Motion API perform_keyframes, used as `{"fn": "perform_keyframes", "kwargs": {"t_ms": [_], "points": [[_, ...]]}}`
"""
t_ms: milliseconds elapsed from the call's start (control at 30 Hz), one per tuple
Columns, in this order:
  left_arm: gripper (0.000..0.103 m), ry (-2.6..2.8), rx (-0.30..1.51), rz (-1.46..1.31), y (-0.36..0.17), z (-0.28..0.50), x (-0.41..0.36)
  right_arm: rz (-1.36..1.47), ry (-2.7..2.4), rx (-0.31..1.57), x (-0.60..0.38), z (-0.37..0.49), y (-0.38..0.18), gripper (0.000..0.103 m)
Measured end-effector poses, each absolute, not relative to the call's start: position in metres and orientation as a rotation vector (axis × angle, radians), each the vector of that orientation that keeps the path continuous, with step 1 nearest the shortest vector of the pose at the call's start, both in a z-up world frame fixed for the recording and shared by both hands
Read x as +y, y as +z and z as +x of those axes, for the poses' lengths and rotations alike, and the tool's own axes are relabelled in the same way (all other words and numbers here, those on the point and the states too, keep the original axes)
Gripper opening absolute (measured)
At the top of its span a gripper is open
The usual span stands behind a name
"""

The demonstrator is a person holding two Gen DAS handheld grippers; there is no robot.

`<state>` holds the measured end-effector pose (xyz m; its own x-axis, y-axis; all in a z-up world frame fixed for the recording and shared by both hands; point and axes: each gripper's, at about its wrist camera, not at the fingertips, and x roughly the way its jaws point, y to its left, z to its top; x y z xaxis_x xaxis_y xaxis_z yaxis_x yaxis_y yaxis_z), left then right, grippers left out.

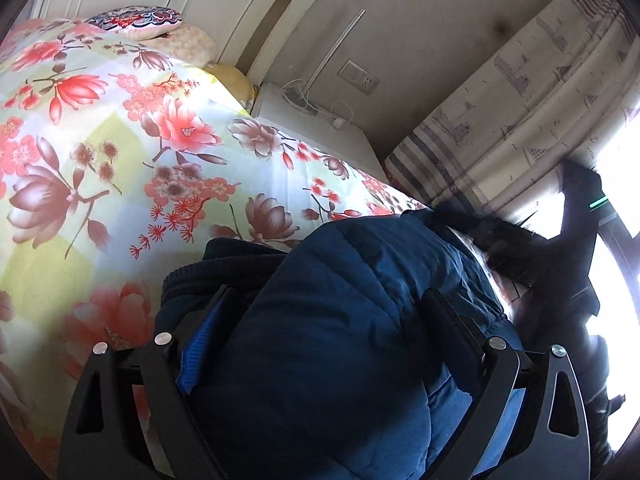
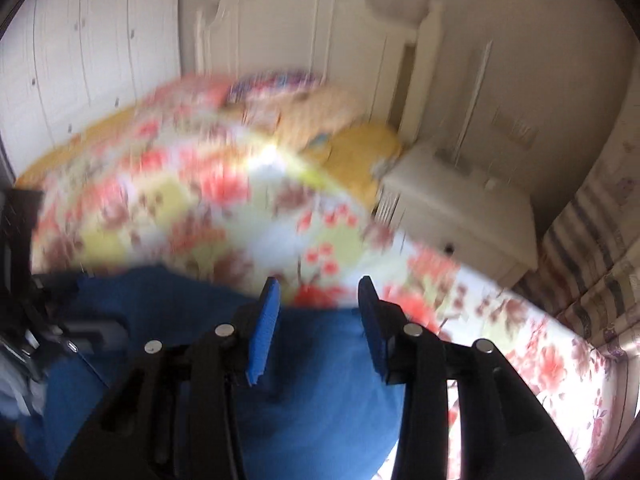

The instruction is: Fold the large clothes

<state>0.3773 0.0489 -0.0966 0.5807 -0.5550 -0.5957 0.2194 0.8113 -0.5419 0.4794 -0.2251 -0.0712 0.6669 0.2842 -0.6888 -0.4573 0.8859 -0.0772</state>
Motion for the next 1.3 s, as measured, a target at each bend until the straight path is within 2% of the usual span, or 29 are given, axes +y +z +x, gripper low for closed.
{"fn": "perform_keyframes", "kwargs": {"t_ms": [67,100,167,333,467,567,667,733,1000,1200,1300], "points": [[0.095,-0.466,0.848,-0.44,-0.097,0.38,0.049,-0.288,0.421,0.817,-0.216,0.488,-0.095,0.041],[0.095,-0.465,0.849,-0.439,-0.096,0.38,0.048,-0.328,0.438,0.911,-0.211,0.496,-0.125,0.043],[0.095,-0.431,0.854,-0.407,-0.089,0.375,0.047,-0.265,0.445,0.887,-0.221,0.498,-0.128,0.044],[0.096,-0.343,0.705,-0.416,-0.042,0.326,0.078,-0.458,0.401,0.872,-0.197,0.485,-0.097,0.044],[0.096,-0.29,0.634,-0.389,-0.023,0.282,0.096,-0.376,0.512,0.748,-0.181,0.458,-0.043,0.045],[0.096,-0.268,0.654,-0.346,-0.027,0.263,0.091,-0.413,0.603,0.754,-0.148,0.446,-0.041,0.044],[0.096,-0.257,0.691,-0.28,-0.032,0.249,0.076,-0.562,0.61,0.916,-0.104,0.453,-0.099,0.043],[0.096,-0.266,0.697,-0.251,-0.034,0.238,0.068,-0.561,0.585,0.937,-0.096,0.459,-0.11,0.043],[0.099,-0.234,0.81,-0.11,-0.075,0.213,0.035,-0.604,0.534,0.862,-0.097,0.45,-0.102,0.045],[0.099,-0.25,0.812,-0.127,-0.081,0.209,0.04,-0.461,0.659,0.783,-0.098,0.423,-0.039,0.046],[0.099,-0.253,0.809,-0.134,-0.082,0.209,0.041,-0.502,0.708,0.753,-0.081,0.409,-0.028,0.046]]}}
